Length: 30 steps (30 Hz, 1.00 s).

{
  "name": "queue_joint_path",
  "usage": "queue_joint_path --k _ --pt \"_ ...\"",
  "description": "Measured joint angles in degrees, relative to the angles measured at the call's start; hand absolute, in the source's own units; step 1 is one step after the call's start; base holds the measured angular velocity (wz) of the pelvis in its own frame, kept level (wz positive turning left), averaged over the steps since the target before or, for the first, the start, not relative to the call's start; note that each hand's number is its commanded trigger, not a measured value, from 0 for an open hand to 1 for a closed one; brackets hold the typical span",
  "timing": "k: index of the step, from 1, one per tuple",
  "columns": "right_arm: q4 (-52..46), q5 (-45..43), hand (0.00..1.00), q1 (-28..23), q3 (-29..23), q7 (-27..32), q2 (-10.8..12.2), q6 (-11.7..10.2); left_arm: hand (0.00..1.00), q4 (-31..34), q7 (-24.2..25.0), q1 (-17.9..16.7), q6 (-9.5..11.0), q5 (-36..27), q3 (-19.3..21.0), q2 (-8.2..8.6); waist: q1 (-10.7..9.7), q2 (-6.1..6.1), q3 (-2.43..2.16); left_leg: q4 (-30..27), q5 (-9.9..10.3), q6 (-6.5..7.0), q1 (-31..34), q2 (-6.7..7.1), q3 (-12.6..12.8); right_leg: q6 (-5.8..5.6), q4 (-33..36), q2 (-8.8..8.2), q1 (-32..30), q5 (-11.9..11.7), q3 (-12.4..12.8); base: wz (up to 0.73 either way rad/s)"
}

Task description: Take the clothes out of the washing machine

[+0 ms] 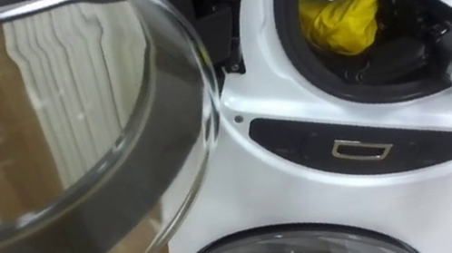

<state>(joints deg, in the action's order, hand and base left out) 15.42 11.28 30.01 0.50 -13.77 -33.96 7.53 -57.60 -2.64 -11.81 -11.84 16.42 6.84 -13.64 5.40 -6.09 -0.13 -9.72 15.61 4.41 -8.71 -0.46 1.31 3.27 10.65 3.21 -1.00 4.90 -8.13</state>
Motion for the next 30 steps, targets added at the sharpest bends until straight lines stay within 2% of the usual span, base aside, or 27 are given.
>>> queue_joint_path --k 1,7,15,22,25,30 --pt "0.0 -0.1 1.0 0.2 0.0 -0.3 0.0 0.2 0.0 0.1 0.1 -0.1 -0.2 0.0 0.0 -0.02 0.0 -0.02 0.0 0.0 0.0 -0.01 0.0 -0.01 0.0 0.0 0.0 0.01 0.0 0.0 0.0 0.0" --pt "0.1 -0.7 1.0 0.4 0.3 -3.1 -0.3 0.1 0.0 0.3 0.7 0.1 -0.6 0.0 -0.2 -0.89 -0.2 -0.42 -0.21 -0.1 0.0 -0.08 -0.1 -0.1 0.0 0.0 0.0 0.15 0.0 0.0 -0.1 0.0" --pt "4.8 -2.6 1.0 2.3 0.5 -1.8 -3.5 -0.5 0.0 0.3 0.7 0.0 -0.2 -0.1 -0.3 -1.72 1.6 -1.34 0.01 0.2 0.0 -0.08 -1.2 -0.23 0.1 0.01 -1.0 0.27 1.4 0.0 -0.9 0.01" --pt "5.6 -2.9 1.0 2.7 0.6 -1.8 -4.2 -0.7 0.0 0.3 0.8 -0.4 -0.1 -0.7 -0.3 -2.43 2.2 -1.34 0.08 0.3 0.0 -0.17 -1.6 -0.6 0.2 0.01 -2.0 0.73 2.3 0.0 -0.8 0.01" --pt "4.8 -3.0 1.0 2.6 0.7 -2.0 -4.2 -0.9 0.0 0.3 0.8 -0.2 0.6 -0.7 -0.3 -2.72 2.3 -1.25 0.12 0.3 0.0 -0.18 -1.7 -0.74 0.4 0.02 -2.0 0.89 2.3 0.0 -0.4 -0.03" --pt "1.6 -3.8 1.0 1.9 0.9 -1.7 -4.2 -0.5 0.0 0.5 1.0 0.1 0.9 -1.1 -0.3 -2.76 2.0 -0.62 0.48 0.3 0.0 -0.19 -2.0 -0.78 1.2 0.11 -2.0 1.01 2.4 0.0 0.2 -0.06"
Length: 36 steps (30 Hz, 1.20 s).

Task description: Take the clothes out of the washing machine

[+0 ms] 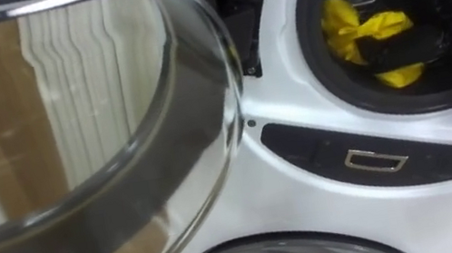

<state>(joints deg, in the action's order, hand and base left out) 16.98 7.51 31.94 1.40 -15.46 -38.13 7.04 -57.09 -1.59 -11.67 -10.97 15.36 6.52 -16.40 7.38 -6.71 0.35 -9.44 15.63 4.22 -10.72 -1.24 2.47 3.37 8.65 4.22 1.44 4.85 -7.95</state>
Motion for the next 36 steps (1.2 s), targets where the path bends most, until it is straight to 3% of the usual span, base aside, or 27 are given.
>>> queue_joint_path --k 8,10,12,17,24,31,34,36 --pt "-16.9 -5.0 1.0 -8.1 -0.5 2.4 0.1 1.1 0.0 -0.3 -0.7 -1.4 0.2 0.0 0.1 0.01 -1.2 1.13 -0.45 0.0 0.0 0.0 -0.1 0.0 0.9 0.0 -0.1 0.24 -0.2 0.0 1.2 -0.08" --pt "-20.7 -5.6 1.0 -10.2 -0.6 2.7 0.3 1.2 0.0 -0.3 -1.0 -1.4 0.4 0.0 0.1 0.36 -1.4 1.73 -0.65 0.0 0.0 -0.01 -0.2 -0.05 2.6 0.0 -0.1 0.32 -0.3 0.0 1.6 -0.14" --pt "-25.0 -5.8 1.0 -13.1 -1.6 2.8 2.2 1.3 0.0 -0.3 -1.7 -1.8 1.0 -0.2 0.1 1.1 -1.8 2.61 -1.03 0.0 0.0 -0.01 -0.7 -0.09 3.6 0.0 0.0 0.47 -0.1 0.0 2.1 -0.19" --pt "-32.9 -5.1 1.0 -18.0 -2.5 3.5 5.5 1.1 0.0 -1.0 -3.4 -3.0 2.8 -1.9 -0.2 1.74 -4.1 3.4 -0.54 0.0 0.0 -0.01 -1.2 -0.26 5.0 0.06 0.0 0.76 0.0 0.0 3.2 -0.12" --pt "-42.7 -3.8 1.0 -27.0 -7.6 2.3 10.9 1.0 0.0 -1.5 -4.5 -4.9 4.1 -2.0 -0.1 3.48 -5.3 3.21 -0.73 0.1 0.0 -0.01 -0.7 -0.42 8.6 0.3 0.3 1.26 -1.2 -0.2 5.2 -0.16" --pt "-44.9 -2.2 1.0 -32.3 -8.1 -0.5 13.7 -1.6 0.0 -2.1 -4.4 -6.1 5.4 -1.9 -0.2 4.0 -7.4 3.22 -0.86 0.1 0.0 -0.02 -1.1 -0.5 10.6 0.45 0.2 1.77 -1.3 -0.4 7.2 -0.16" --pt "-45.3 0.5 1.0 -34.7 -10.0 -2.5 14.6 -2.2 0.0 -2.6 -4.0 -5.7 6.3 -1.9 0.1 4.0 -7.5 3.86 -0.96 0.1 0.0 -0.02 -1.5 -0.58 12.5 0.48 0.2 2.09 -1.3 -0.6 8.6 -0.23" --pt "-45.5 3.3 1.0 -36.0 -10.1 -4.7 14.7 -2.2 0.0 -2.7 -3.9 -5.6 6.3 -2.0 0.0 4.15 -9.1 4.54 -0.95 0.1 0.0 -0.02 -1.7 -0.6 13.6 0.48 0.3 2.31 -1.7 -0.7 9.5 -0.23"
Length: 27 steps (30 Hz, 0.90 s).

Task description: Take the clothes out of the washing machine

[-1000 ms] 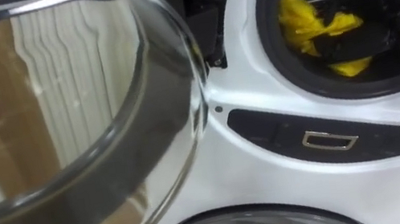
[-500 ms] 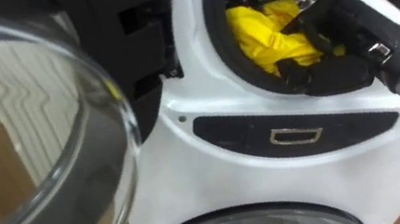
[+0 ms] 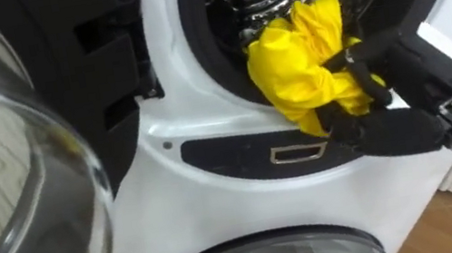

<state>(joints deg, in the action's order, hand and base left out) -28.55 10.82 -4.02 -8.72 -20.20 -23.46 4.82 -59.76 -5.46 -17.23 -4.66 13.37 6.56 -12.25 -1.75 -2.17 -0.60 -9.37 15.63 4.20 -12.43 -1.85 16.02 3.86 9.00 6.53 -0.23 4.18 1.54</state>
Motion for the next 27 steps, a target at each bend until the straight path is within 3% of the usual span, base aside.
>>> queue_joint_path --k 2,5,10,14,18,21,27 --pt "-0.2 0.7 1.0 -0.8 -0.4 -1.5 0.0 0.0 0.0 -0.3 0.0 -0.1 0.0 0.1 0.0 -0.02 -1.0 0.32 0.05 0.0 0.0 -0.01 0.0 -0.04 1.6 0.01 0.8 0.22 -0.8 0.0 0.8 -0.28" --pt "-0.5 0.7 1.0 -1.3 -2.2 -3.4 0.0 0.2 0.0 -1.1 0.4 0.5 0.2 0.2 0.1 -0.15 -2.3 0.74 0.06 0.0 0.7 -1.23 0.2 -0.53 2.8 0.33 1.4 1.19 -1.9 -0.3 2.4 -0.34" --pt "-1.4 0.8 1.0 -1.3 -5.7 -5.1 0.0 0.2 0.0 -2.4 1.5 1.9 0.8 0.2 0.1 -0.5 -4.3 0.01 0.11 0.0 0.8 -1.35 1.1 -0.58 6.0 0.64 3.6 2.22 -4.9 -0.5 5.0 -0.34" --pt "-1.6 1.1 1.0 -1.6 -8.0 -6.3 0.0 0.2 0.0 -4.3 2.3 2.9 1.3 0.2 0.1 -0.7 -5.8 -0.39 0.25 0.0 1.8 -2.62 2.0 -1.21 9.2 0.95 3.6 3.81 -6.7 -1.6 7.8 -0.44" --pt "-1.6 1.1 1.0 -2.1 -8.5 -6.3 0.0 0.2 0.0 -5.0 2.9 3.2 1.1 0.2 0.0 -1.07 -7.5 -0.28 0.44 0.1 2.6 -2.88 2.6 -1.77 11.8 1.18 3.7 5.25 -7.8 -2.9 10.1 -0.39" --pt "-1.4 1.0 1.0 -4.0 -8.5 -6.2 0.0 0.3 0.0 -5.0 3.4 3.7 1.0 0.2 0.0 -1.73 -7.6 -0.24 0.46 0.0 2.8 -3.19 2.5 -1.95 14.2 1.32 3.8 6.2 -8.3 -3.7 12.3 -0.41" --pt "0.9 0.9 1.0 -6.7 -8.5 -6.3 0.0 1.1 0.0 -5.0 3.2 4.6 1.0 0.2 0.0 -2.27 -9.3 -0.08 0.58 -0.2 3.2 -3.83 3.1 -2.37 17.0 1.65 3.9 7.34 -9.5 -4.4 14.4 -0.25"
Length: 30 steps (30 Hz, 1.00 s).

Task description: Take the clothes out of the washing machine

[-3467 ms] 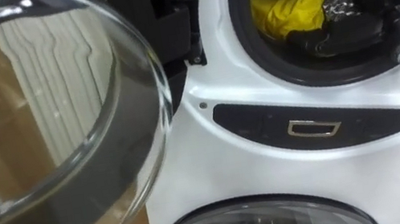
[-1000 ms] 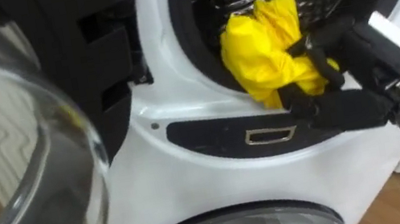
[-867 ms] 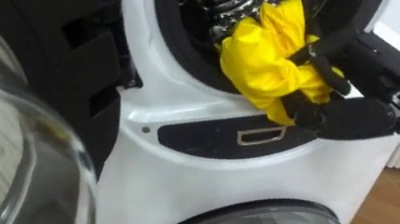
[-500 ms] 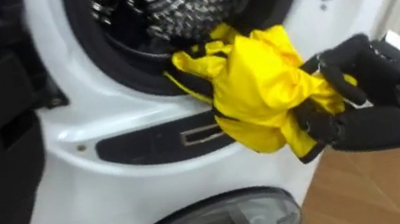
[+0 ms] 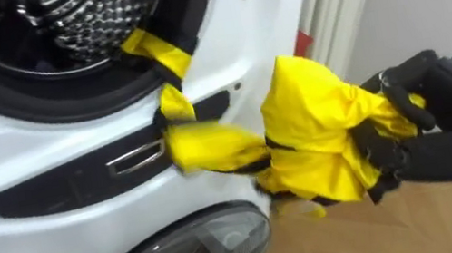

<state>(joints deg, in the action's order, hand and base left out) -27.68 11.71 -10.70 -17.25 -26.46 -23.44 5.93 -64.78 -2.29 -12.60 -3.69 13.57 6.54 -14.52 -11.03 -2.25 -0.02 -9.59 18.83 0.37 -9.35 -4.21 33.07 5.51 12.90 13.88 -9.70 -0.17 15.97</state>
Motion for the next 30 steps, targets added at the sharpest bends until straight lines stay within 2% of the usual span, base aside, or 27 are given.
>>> queue_joint_path --k 4,8,13,15,16,17,19,22,25,26,30 --pt "4.6 -1.3 1.0 -0.9 -0.1 0.0 0.0 0.1 0.0 -0.4 -0.7 1.5 0.0 -0.2 -0.7 -0.06 -0.9 0.02 0.04 -0.2 0.0 -0.04 0.7 -0.05 1.0 0.01 -0.1 0.34 -0.9 -0.2 0.9 -0.15" --pt "12.7 -4.2 1.0 -0.8 0.6 1.2 0.1 0.4 0.0 0.5 -1.3 3.2 0.0 -0.5 -5.1 -0.23 -1.0 0.28 0.2 -1.0 0.0 -0.01 2.5 0.08 1.2 -0.2 -0.1 0.19 -2.5 -0.4 1.1 -0.07" --pt "20.5 -6.5 1.0 -0.6 4.7 3.8 0.2 0.4 0.0 0.3 -1.3 5.1 0.1 -0.5 -9.2 -0.28 -0.2 0.89 0.4 -1.9 0.0 -0.01 4.2 0.16 1.3 -0.28 0.4 0.01 -4.5 -0.6 1.1 -0.05" --pt "24.2 -6.5 1.0 -0.3 5.7 4.0 0.2 0.4 0.0 0.1 -1.3 6.0 0.0 -1.0 -11.1 -0.27 0.2 2.22 0.31 -2.3 0.0 -0.01 5.8 0.23 1.2 -0.28 0.8 -0.22 -6.0 -0.6 0.8 0.02" --pt "25.3 -6.5 1.0 0.1 6.2 4.4 0.2 0.4 0.0 0.1 -1.3 6.1 0.0 -1.6 -11.5 -0.26 0.3 2.51 0.34 -2.3 0.0 0.0 6.1 0.32 1.2 -0.29 0.8 -0.25 -6.4 -0.6 0.8 0.0" --pt "27.9 -6.6 1.0 1.4 7.4 5.1 0.3 0.4 0.0 0.0 -1.3 6.3 -0.1 -2.9 -12.2 -0.26 0.2 3.15 0.31 -2.4 0.0 0.02 6.8 0.76 1.2 -0.29 1.1 -0.27 -7.1 -0.6 0.9 -0.05" --pt "31.8 -6.7 1.0 3.3 8.8 5.6 0.5 0.4 0.0 0.0 -1.3 6.3 0.0 -3.8 -12.8 -0.04 0.3 4.05 0.43 -2.5 0.0 0.05 7.2 0.89 1.0 -0.29 1.6 -0.25 -7.7 -0.6 1.0 -0.02" --pt "38.1 -7.8 1.0 6.1 10.5 6.6 1.8 0.4 0.0 0.1 -1.2 6.3 0.0 -6.5 -13.8 0.14 0.4 5.36 0.27 -2.5 -0.1 0.22 8.3 0.97 0.6 -0.26 1.8 -0.28 -8.7 -0.6 1.0 0.04" --pt "42.7 -7.8 1.0 7.4 11.8 7.3 2.5 0.4 0.0 0.0 -1.1 6.6 0.1 -8.8 -14.4 0.07 0.3 5.97 0.2 -3.8 -0.2 0.3 10.3 1.05 -1.2 -0.18 2.8 -0.49 -10.3 -0.6 0.9 0.13" --pt "44.3 -7.8 1.0 7.9 12.1 8.3 2.8 0.4 0.0 0.1 -1.1 6.7 0.2 -9.6 -14.9 0.28 0.3 6.3 0.26 -4.2 -0.2 0.42 11.1 1.18 -2.6 -0.19 2.9 -0.63 -10.7 -0.6 0.9 0.1" --pt "50.7 -9.3 1.0 10.9 13.9 11.1 4.0 0.3 0.0 -0.1 -0.8 6.8 0.2 -12.0 -15.8 1.64 0.5 8.3 0.33 -4.2 -0.5 0.96 11.9 1.94 -5.9 -0.2 3.3 -0.83 -11.6 -0.7 1.0 0.02"
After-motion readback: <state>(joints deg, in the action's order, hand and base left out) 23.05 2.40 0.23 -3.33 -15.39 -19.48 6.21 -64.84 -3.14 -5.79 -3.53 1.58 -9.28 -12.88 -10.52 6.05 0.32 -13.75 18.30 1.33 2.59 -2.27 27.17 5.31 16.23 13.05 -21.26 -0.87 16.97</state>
